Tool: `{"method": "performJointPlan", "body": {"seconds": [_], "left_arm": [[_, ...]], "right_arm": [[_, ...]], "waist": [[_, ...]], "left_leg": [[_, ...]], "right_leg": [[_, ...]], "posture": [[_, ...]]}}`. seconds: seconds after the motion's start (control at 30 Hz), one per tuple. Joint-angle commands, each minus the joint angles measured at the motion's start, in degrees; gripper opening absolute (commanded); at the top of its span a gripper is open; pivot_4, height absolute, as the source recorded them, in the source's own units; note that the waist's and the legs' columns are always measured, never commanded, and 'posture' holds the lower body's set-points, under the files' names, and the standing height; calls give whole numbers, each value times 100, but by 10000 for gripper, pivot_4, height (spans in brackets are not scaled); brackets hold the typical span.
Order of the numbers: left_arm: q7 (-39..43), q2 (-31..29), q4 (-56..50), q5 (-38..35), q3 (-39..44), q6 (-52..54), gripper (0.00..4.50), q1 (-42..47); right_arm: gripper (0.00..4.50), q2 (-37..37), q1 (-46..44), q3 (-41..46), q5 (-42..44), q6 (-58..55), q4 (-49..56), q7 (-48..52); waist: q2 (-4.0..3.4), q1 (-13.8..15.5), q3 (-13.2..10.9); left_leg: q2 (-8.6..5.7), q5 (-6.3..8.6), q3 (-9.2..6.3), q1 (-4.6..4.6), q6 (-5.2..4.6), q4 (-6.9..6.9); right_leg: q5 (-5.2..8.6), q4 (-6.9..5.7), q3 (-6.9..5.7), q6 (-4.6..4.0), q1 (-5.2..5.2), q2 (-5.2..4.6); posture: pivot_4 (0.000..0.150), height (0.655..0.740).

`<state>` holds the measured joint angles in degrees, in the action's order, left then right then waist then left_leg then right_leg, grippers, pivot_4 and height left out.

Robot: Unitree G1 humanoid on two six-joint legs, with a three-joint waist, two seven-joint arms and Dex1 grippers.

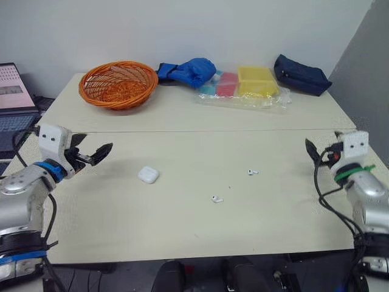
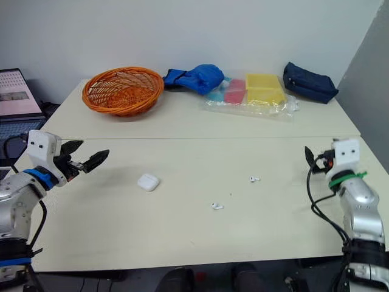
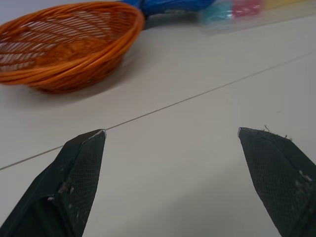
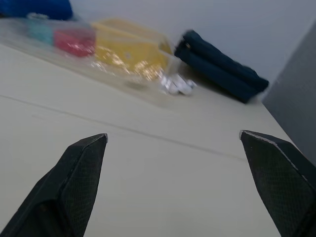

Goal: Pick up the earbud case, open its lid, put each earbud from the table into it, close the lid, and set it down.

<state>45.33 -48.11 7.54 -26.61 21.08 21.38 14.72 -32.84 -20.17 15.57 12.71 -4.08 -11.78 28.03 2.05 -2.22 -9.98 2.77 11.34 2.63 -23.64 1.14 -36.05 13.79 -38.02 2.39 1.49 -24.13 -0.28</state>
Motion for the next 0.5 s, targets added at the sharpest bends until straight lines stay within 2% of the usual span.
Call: {"method": "performJointPlan", "body": {"seconds": [0.03, 0.23, 0.5], "left_arm": [[403, -275, -1327, -593, 113, 865, 44819, -590], [109, 150, -2286, -645, 92, 1154, 44819, -1601], [-230, 714, -1967, -92, -521, 769, 44819, -1503]], "right_arm": [[45000, -119, -615, -518, 512, -372, 161, 1269], [45000, 87, -1310, -1194, 1290, -1108, 660, 2667], [45000, 199, -1575, -2072, 1959, -2442, 1972, 3402]], "waist": [[-1, -26, -1], [-2, -60, -2], [-2, 68, -2]], "left_leg": [[0, 0, 1, 0, 0, 1], [18, 1, -8, -2, -1, 4], [18, 0, -34, -11, -1, -2]], "right_leg": [[0, 0, 2, 0, -2, 1], [3, -1, 4, -5, -4, 1], [13, -1, -6, -24, -1, 3]], "posture": [[1500, 7400], [1500, 7400], [1500, 7400]]}}
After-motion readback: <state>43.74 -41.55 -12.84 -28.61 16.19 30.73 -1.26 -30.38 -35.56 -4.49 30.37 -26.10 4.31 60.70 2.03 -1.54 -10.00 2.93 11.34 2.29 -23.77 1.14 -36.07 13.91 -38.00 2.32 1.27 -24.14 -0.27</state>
